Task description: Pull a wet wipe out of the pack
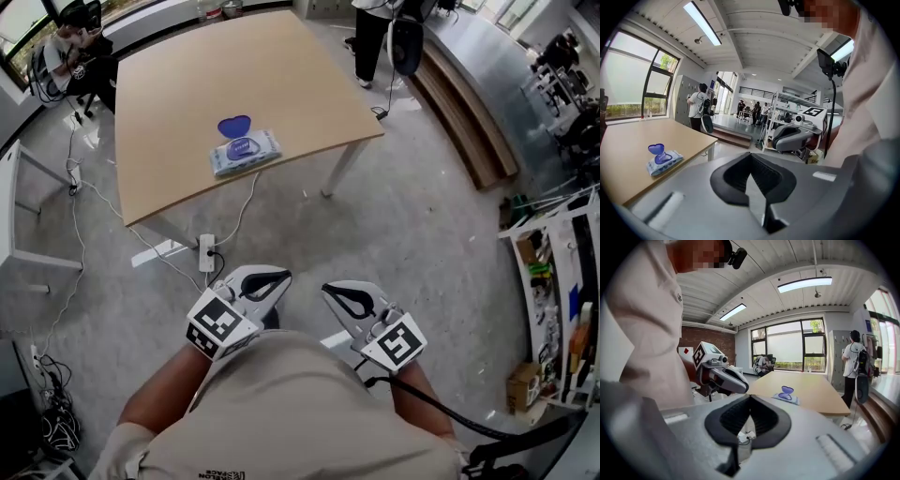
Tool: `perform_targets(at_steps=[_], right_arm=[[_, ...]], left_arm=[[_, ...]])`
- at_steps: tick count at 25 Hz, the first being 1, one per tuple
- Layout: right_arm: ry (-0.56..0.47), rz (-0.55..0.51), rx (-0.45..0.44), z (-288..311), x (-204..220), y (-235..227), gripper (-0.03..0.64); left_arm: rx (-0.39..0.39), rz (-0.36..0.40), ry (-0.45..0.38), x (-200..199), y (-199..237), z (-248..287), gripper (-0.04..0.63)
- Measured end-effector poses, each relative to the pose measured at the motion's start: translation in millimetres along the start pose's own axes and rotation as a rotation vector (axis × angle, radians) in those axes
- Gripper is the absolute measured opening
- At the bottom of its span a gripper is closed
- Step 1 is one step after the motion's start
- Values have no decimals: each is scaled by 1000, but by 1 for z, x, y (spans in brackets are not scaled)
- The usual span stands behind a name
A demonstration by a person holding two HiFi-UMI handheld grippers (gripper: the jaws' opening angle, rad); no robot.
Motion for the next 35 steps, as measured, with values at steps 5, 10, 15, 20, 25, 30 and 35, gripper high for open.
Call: perform_targets(at_steps=[5, 10, 15, 20, 25, 30, 35], right_arm=[[17, -12, 13, 40, -30, -80, 2], [41, -52, -39, 96, -45, -145, 2], [68, -74, -155, 149, -50, -209, 2], [95, -116, -319, 188, -50, -291, 2], [141, -215, -474, 243, -45, -368, 2], [226, -251, -603, 303, -16, -423, 2], [314, -276, -680, 360, 24, -441, 2]], left_arm=[[24, 42, -20, -35, 71, 42, 6], [-3, 25, -9, -40, 140, 68, 6], [-94, -37, 16, -33, 198, 92, 6], [-258, -90, 75, -40, 242, 135, 5], [-399, -114, 149, -42, 284, 175, 5], [-545, -216, 227, -25, 323, 208, 6], [-638, -279, 317, 11, 353, 226, 6]])
Point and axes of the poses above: the fingertips, and each gripper's own axes: z forward along the fingers, y to its left, x out of its underside, the point moved 8 cm from there along -z, backward along the fingers, and after that the axes turned 7 degrees about -x, right-handed, at the moved point
